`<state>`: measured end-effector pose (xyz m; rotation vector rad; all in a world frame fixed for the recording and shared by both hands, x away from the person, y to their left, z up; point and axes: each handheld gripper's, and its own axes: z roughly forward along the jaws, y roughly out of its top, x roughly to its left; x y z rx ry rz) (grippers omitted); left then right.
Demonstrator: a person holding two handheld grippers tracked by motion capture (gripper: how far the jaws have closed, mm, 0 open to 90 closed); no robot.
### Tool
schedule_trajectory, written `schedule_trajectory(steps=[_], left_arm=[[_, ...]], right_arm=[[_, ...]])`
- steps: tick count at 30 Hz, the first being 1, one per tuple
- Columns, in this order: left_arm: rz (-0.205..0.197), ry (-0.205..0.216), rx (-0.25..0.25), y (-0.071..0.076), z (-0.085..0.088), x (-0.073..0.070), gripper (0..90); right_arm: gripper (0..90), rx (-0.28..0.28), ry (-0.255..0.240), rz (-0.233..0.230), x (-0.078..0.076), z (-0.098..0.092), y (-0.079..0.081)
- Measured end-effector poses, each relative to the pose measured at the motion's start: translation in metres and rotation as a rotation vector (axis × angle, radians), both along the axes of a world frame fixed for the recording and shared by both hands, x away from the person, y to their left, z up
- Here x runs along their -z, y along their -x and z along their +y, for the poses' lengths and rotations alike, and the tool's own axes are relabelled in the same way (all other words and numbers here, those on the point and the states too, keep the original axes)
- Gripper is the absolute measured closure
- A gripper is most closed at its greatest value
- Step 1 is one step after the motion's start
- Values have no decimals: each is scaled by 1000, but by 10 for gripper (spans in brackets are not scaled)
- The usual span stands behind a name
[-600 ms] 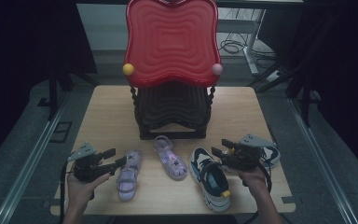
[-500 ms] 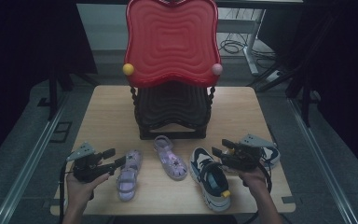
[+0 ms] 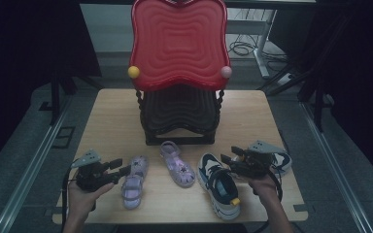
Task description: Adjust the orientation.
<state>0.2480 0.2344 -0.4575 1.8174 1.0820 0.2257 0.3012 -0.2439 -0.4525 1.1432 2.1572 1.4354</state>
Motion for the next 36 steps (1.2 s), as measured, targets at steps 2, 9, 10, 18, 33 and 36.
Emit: schedule_trajectory(steps=[2,9,10,18,33,36], left_arm=[[5,-14,4,1,-1,1,519],[35,-27,54,2,-13,2,723],[42,-33,66,2,-17,3,749],[96,-86,121,0,-43,13,867],[189,-205,143,1,-68,31,896],[197,-211,149,1,-69,32,898]], right_arm=[[410,2,-1,3,0,0,1],[410,7,2,11,1,-1,0],[411,7,4,12,2,-2,0],[411,13,4,12,1,-3,1],[410,9,7,19,2,-3,1],[410,11,7,16,1,-3,1]])
